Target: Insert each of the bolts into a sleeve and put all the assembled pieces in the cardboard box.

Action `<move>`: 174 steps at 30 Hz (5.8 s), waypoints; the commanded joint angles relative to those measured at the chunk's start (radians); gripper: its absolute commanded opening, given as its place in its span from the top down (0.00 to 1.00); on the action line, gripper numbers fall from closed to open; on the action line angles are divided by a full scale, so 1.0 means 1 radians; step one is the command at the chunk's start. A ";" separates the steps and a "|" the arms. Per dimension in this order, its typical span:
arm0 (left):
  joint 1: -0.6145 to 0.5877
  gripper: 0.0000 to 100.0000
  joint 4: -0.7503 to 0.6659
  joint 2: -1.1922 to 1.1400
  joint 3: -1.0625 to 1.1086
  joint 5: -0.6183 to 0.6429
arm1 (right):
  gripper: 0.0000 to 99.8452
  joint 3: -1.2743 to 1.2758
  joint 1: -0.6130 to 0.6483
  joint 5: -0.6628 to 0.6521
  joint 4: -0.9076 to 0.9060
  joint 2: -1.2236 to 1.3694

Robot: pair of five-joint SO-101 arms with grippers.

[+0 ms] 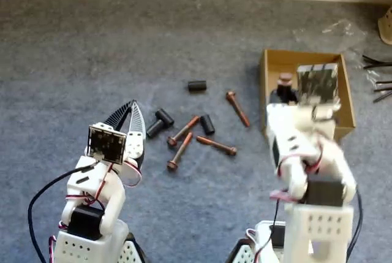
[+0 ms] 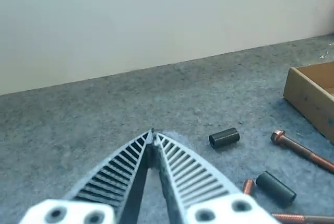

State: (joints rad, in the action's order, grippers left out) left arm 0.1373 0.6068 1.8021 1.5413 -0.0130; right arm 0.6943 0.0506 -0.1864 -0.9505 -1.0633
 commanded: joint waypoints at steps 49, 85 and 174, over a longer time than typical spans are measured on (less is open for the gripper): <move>-0.001 0.99 -0.017 0.010 0.054 -0.005 | 0.99 -0.954 -0.068 -0.055 -0.051 1.495; -0.001 0.99 -0.058 0.010 0.094 -0.008 | 0.86 -1.544 -0.097 -0.103 -0.489 1.570; -0.443 0.99 -0.058 0.012 0.030 -0.002 | 0.89 -0.268 0.390 -0.054 -0.001 0.969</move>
State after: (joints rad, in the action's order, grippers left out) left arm -0.2371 0.5700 1.8021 1.6349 -0.0130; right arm 0.4872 0.4327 -0.2417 -0.9812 -0.1151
